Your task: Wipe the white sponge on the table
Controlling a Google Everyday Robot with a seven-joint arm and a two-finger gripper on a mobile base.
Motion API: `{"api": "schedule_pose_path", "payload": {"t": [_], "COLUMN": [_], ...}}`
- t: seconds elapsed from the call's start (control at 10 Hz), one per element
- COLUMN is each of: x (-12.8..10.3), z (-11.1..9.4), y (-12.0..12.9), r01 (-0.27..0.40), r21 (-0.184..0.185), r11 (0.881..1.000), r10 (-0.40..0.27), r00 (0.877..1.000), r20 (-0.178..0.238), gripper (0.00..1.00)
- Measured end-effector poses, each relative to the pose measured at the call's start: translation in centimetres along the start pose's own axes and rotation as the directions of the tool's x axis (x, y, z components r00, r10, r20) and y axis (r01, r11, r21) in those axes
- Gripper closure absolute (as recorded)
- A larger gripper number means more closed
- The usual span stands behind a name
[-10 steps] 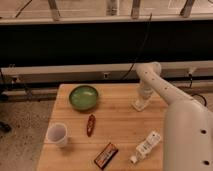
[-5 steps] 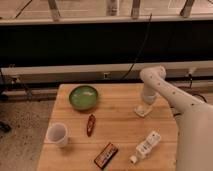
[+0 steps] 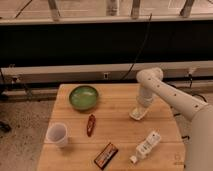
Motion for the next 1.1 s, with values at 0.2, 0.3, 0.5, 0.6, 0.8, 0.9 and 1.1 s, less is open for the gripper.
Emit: {"api": "schedule_pose_path", "payload": {"t": [0.2, 0.3, 0.5, 0.6, 0.8, 0.9, 1.1], "x": [-1.5, -2.2, -2.6, -2.6, -2.2, -1.8, -0.5], "z": [-0.1, -0.3, -0.5, -0.6, -1.0, -1.0, -1.0], "y": [-1.8, -3.0, -4.2, -4.9, -6.6, -7.6, -9.0], "r01": [0.044, 0.069, 0.089, 0.097, 0.100, 0.097, 0.063], "r21": [0.005, 0.009, 0.014, 0.017, 0.026, 0.032, 0.049], "r11": [0.999, 0.998, 0.996, 0.995, 0.995, 0.995, 0.997], "r10": [-0.044, -0.069, -0.089, -0.097, -0.101, -0.097, -0.064], "r00": [0.999, 0.998, 0.996, 0.995, 0.995, 0.995, 0.998], "r20": [0.006, 0.006, 0.006, 0.005, 0.004, 0.007, 0.026], "gripper": [0.97, 0.97, 0.97, 0.97, 0.95, 0.86, 0.66]}}
